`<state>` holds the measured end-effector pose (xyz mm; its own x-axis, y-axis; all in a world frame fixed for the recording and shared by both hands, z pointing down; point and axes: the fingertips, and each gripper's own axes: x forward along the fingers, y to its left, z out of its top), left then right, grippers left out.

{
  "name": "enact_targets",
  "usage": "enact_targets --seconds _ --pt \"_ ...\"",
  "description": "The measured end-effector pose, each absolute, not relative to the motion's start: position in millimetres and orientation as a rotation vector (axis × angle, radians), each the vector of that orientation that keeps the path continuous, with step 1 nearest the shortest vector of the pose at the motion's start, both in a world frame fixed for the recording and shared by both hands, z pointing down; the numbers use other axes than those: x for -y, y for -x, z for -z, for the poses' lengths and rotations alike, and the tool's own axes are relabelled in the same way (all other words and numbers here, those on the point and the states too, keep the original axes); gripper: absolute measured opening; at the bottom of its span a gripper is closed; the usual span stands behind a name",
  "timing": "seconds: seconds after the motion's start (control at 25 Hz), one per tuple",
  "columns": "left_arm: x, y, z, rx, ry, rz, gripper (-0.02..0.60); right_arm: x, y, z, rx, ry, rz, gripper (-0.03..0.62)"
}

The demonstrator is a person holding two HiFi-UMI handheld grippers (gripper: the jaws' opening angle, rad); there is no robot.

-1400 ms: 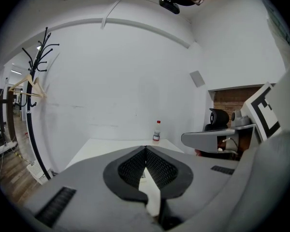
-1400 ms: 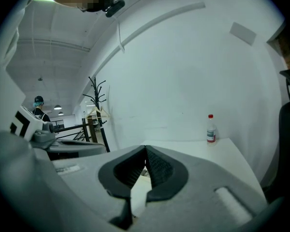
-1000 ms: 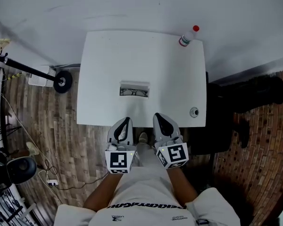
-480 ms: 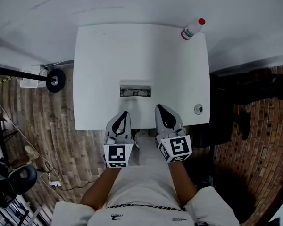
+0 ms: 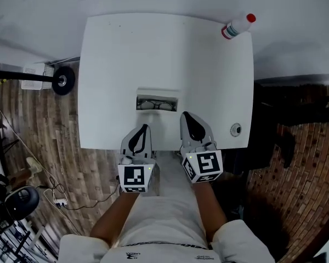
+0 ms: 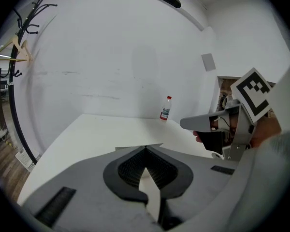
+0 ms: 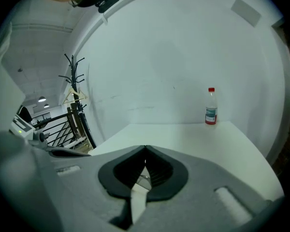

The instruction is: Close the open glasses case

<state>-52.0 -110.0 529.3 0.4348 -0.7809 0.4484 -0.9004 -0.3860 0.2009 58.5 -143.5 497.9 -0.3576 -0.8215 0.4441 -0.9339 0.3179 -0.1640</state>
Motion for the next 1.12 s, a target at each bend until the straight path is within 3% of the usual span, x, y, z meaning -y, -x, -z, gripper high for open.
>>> enact_targets --seconds 1.12 --pt "122.6 41.9 -583.5 1.458 -2.170 -0.403 -0.003 197.5 -68.5 -566.1 2.176 -1.536 -0.707 -0.004"
